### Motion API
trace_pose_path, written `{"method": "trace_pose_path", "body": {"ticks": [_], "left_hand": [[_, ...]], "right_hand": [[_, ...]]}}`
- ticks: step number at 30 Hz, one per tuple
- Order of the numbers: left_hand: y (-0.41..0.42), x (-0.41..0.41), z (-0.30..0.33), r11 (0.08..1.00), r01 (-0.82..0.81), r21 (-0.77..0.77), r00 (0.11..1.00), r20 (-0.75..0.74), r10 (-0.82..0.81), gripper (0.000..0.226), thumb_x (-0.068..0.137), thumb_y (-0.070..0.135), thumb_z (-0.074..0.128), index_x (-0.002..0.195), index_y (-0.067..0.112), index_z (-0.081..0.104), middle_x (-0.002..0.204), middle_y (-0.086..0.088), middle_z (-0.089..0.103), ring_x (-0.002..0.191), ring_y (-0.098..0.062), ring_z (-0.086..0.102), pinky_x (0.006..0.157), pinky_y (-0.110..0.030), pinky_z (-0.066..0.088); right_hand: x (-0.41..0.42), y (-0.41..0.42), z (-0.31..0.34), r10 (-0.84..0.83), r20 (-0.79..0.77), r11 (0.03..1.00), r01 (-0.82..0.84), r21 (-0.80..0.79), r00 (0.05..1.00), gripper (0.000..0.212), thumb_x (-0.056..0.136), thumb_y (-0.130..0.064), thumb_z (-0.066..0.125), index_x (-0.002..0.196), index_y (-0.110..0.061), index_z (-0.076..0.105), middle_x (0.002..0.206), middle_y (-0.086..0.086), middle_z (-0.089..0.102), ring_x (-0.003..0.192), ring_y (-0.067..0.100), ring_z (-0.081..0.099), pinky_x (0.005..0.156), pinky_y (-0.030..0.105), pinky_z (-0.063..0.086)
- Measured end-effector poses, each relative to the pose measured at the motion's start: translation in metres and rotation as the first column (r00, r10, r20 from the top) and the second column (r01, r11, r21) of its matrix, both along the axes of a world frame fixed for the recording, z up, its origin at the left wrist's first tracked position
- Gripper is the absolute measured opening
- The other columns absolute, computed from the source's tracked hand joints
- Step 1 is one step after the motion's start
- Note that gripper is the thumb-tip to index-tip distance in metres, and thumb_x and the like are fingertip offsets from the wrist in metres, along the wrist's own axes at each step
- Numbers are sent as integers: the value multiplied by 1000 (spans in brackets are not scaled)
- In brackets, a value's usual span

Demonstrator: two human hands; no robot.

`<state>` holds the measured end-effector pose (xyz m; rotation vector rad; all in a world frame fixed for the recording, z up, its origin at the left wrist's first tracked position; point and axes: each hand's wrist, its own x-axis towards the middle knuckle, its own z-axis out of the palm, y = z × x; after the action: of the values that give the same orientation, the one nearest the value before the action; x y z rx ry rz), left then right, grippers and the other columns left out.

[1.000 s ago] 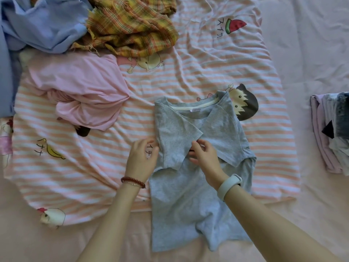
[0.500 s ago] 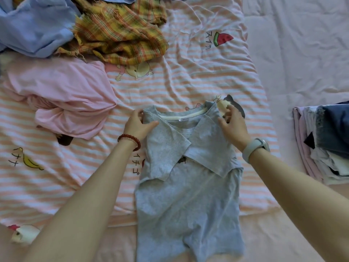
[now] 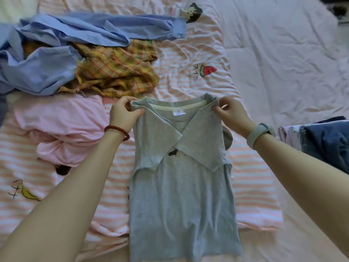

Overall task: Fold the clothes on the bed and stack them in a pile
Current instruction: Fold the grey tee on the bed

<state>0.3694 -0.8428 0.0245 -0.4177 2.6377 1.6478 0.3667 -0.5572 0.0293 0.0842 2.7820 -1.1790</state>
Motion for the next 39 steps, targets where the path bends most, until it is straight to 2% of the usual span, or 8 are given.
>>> {"method": "trace_pose_path", "body": {"ticks": [6, 11, 14, 25, 29, 34, 36, 39], "left_hand": [[4, 81, 2, 968, 85, -237, 960, -241, -143, 16, 76, -2, 69, 89, 2, 60, 85, 1, 58, 79, -12, 55, 71, -16, 43], [-6, 185, -15, 886, 122, -448, 895, -335, -293, 19, 72, 5, 56, 89, 13, 54, 78, -10, 65, 75, -15, 52, 70, -29, 42], [-8, 240, -25, 835, 195, -515, 869, -304, -390, 38, 62, -8, 63, 89, 15, 50, 80, -10, 68, 80, -15, 53, 76, -28, 40], [-8, 342, -55, 684, 483, -547, 805, -31, -593, 24, 64, 1, 40, 75, 13, 57, 76, -2, 66, 81, -13, 54, 79, -29, 38], [-14, 343, -64, 534, 637, -556, 733, 221, -644, 22, 54, 1, 65, 72, 13, 68, 85, -5, 68, 90, -25, 65, 77, -40, 47], [-11, 300, -60, 753, 389, -531, 921, 200, -335, 40, 76, 34, 48, 94, 4, 68, 98, -18, 63, 94, -35, 58, 78, -45, 47], [-11, 270, -66, 849, 171, -499, 977, 198, -80, 45, 78, 33, 62, 111, 2, 60, 111, -21, 58, 104, -39, 53, 89, -44, 41], [-13, 225, -75, 973, -161, -164, 879, 425, 217, 64, 78, 31, 73, 129, 4, 44, 126, -12, 51, 110, -24, 50, 96, -33, 40]], "right_hand": [[74, 7, 0, 181, -243, 983, -165, 83, 953, 2, 81, 0, 56, 81, 1, 57, 77, 15, 58, 71, 33, 55, 64, 51, 48], [159, 22, -12, 349, -265, 920, -275, 280, 899, 15, 77, -7, 56, 85, 4, 61, 84, 17, 62, 76, 35, 60, 64, 42, 50], [204, 29, -20, 433, -202, 872, -352, 341, 878, 17, 80, -11, 53, 83, 2, 62, 86, 14, 64, 76, 33, 61, 64, 40, 49], [309, 45, -45, 584, 37, 719, -538, 440, 811, 11, 74, -15, 64, 82, -9, 68, 92, 8, 67, 89, 28, 66, 80, 32, 40], [318, 42, -57, 518, 294, 651, -593, 473, 803, 39, 58, -5, 77, 96, -15, 71, 105, 9, 67, 102, 30, 63, 85, 44, 47], [282, 29, -63, 44, 152, 934, -95, 344, 987, 28, 82, -6, 62, 109, 0, 60, 103, 18, 60, 93, 37, 57, 76, 42, 43], [256, 25, -65, -230, 169, 962, 198, 187, 958, 43, 88, -20, 61, 123, 0, 48, 114, 15, 55, 102, 29, 53, 84, 39, 43], [224, 20, -68, -369, 468, 892, 448, -65, 803, 61, 86, -39, 61, 131, -8, 36, 126, 11, 50, 114, 25, 50, 96, 41, 44]]}}
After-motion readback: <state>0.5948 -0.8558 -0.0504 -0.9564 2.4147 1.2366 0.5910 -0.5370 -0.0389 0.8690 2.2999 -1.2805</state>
